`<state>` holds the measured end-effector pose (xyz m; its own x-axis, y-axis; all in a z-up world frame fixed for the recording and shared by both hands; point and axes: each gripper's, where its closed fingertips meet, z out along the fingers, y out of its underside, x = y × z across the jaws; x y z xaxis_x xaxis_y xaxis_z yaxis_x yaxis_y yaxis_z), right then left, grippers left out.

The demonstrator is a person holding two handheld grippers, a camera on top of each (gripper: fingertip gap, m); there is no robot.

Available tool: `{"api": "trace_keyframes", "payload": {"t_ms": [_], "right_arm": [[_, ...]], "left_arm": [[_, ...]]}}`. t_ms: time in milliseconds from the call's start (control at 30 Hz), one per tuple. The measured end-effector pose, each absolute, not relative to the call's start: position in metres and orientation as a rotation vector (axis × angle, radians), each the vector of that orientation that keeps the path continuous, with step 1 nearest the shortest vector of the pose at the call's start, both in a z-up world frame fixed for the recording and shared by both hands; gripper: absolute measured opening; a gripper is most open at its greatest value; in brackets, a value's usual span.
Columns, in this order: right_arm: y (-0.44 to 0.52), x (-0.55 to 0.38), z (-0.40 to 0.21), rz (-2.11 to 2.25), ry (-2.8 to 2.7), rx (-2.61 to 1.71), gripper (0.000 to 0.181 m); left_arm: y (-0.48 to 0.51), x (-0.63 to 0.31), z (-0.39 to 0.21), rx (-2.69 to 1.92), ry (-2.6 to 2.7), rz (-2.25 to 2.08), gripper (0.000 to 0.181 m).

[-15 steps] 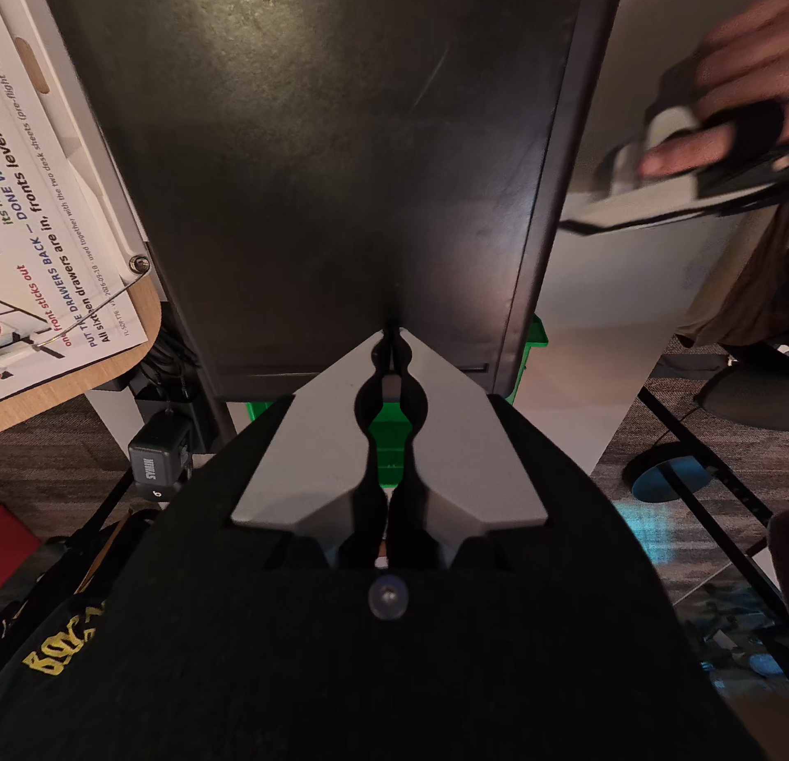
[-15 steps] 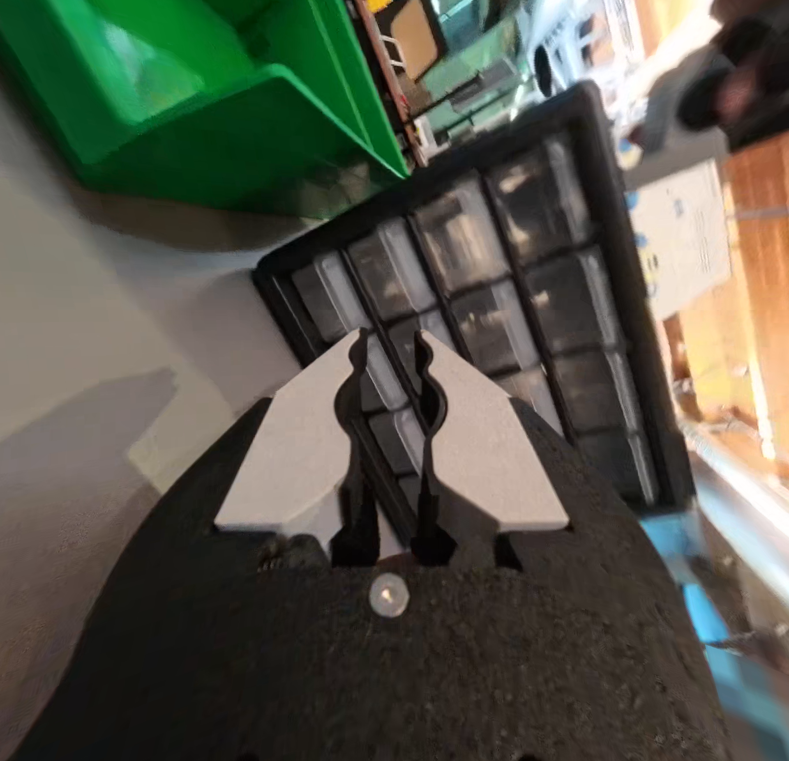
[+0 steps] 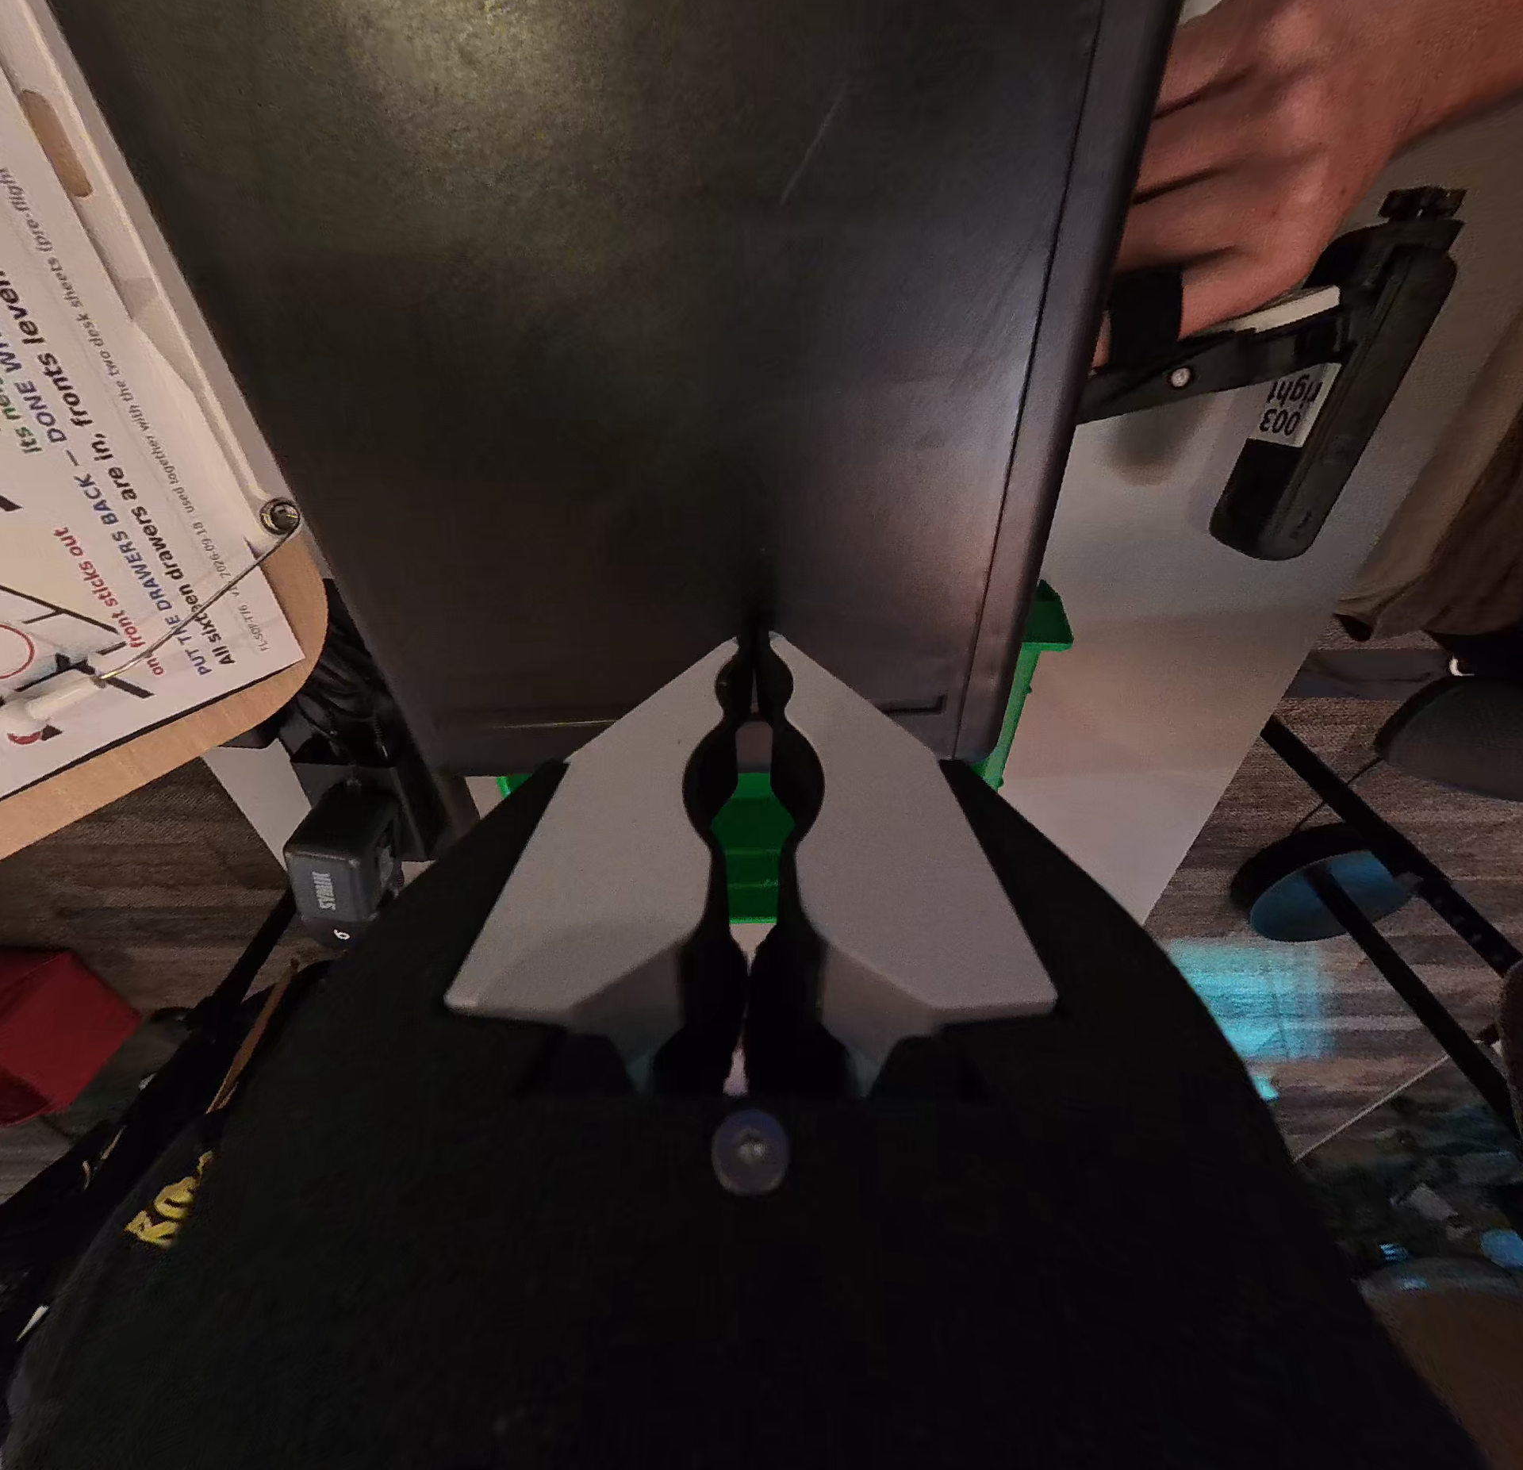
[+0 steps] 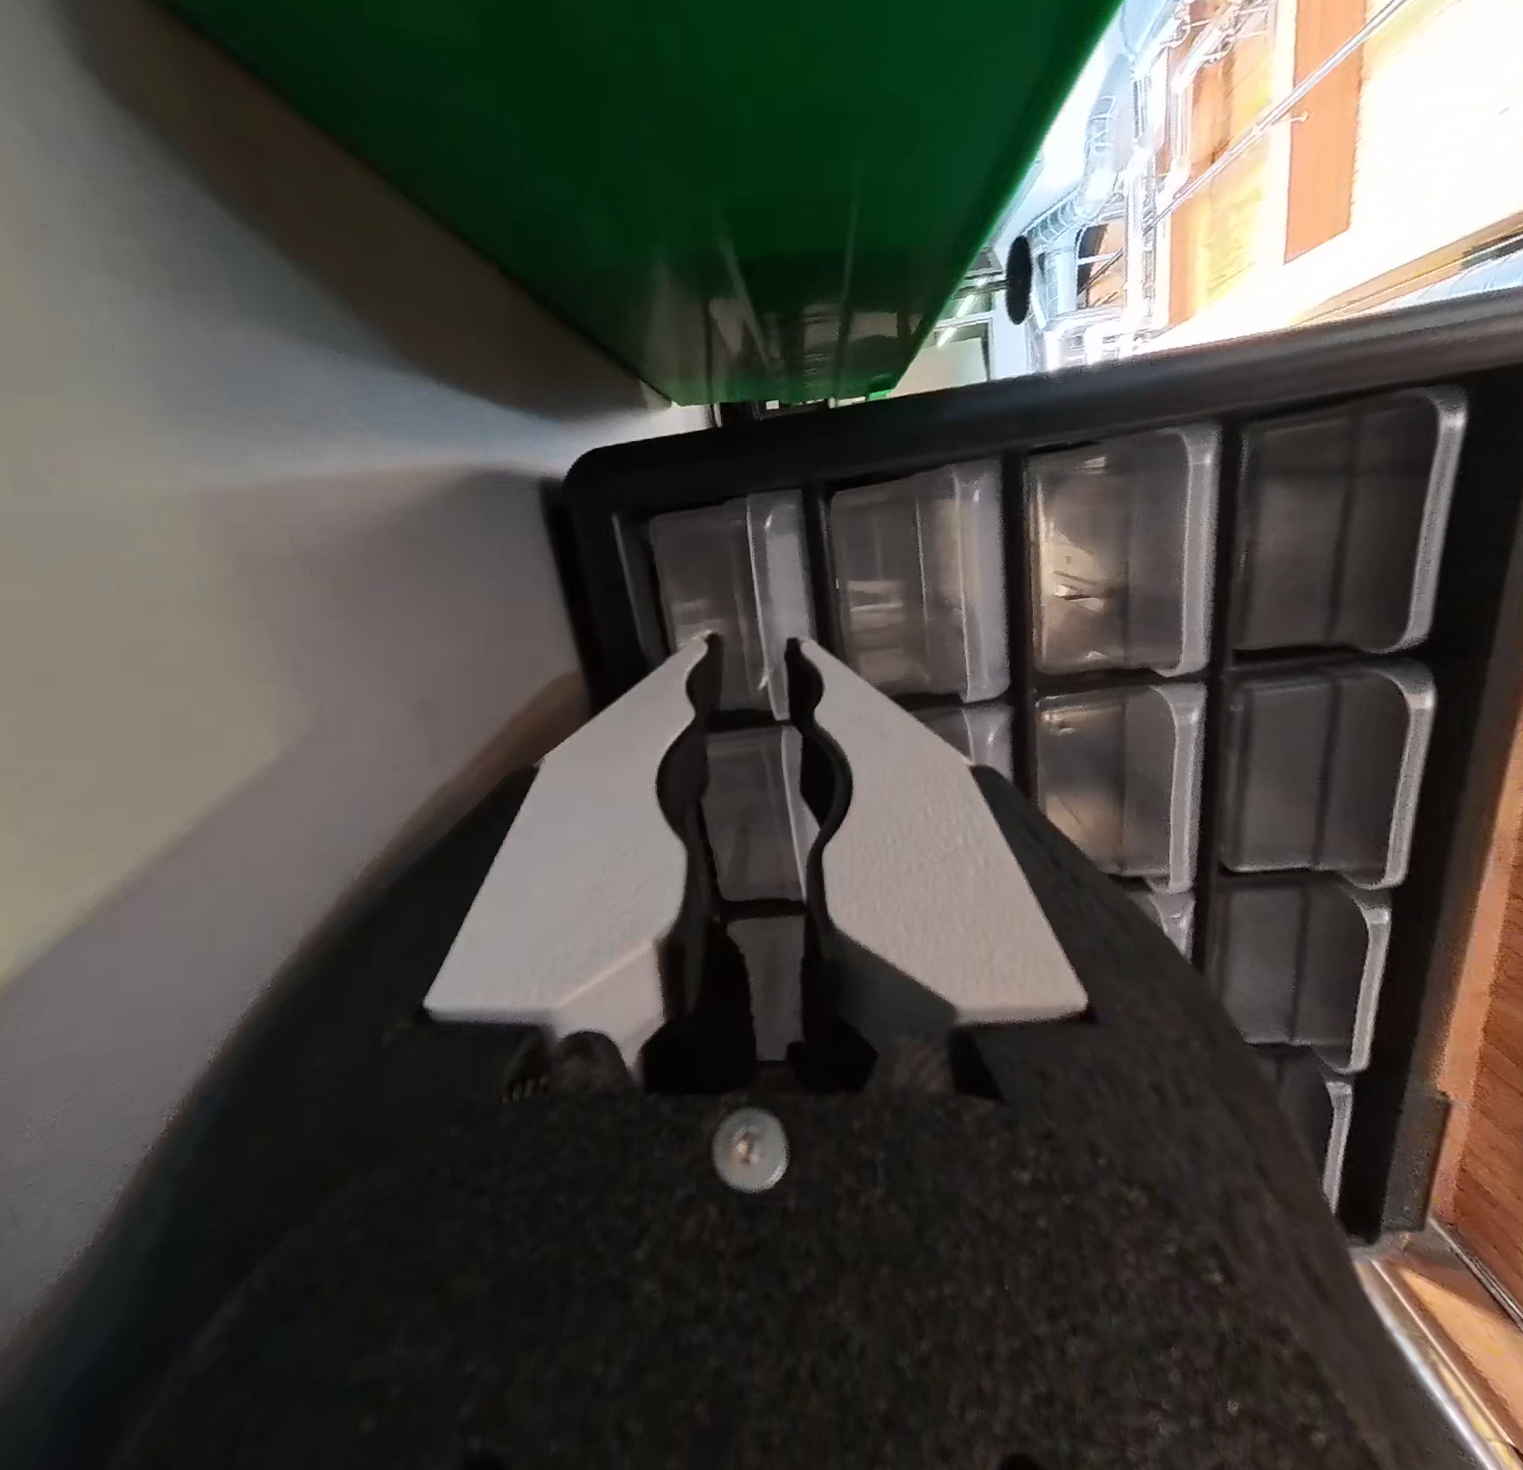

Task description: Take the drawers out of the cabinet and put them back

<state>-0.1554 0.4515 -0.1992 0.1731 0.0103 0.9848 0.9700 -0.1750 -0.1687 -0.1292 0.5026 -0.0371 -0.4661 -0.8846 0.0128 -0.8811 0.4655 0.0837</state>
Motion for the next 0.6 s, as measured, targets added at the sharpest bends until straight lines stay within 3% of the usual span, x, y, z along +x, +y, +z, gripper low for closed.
{"api": "trace_keyframes", "payload": {"t_ms": [600], "right_arm": [[0.4517,-0.1593,-0.1910,-1.249,-1.056,-1.374,0.009]], "left_arm": [[0.5029,-0.1289,-0.0370,1.603,-2.631,-0.061,0.000]]}}
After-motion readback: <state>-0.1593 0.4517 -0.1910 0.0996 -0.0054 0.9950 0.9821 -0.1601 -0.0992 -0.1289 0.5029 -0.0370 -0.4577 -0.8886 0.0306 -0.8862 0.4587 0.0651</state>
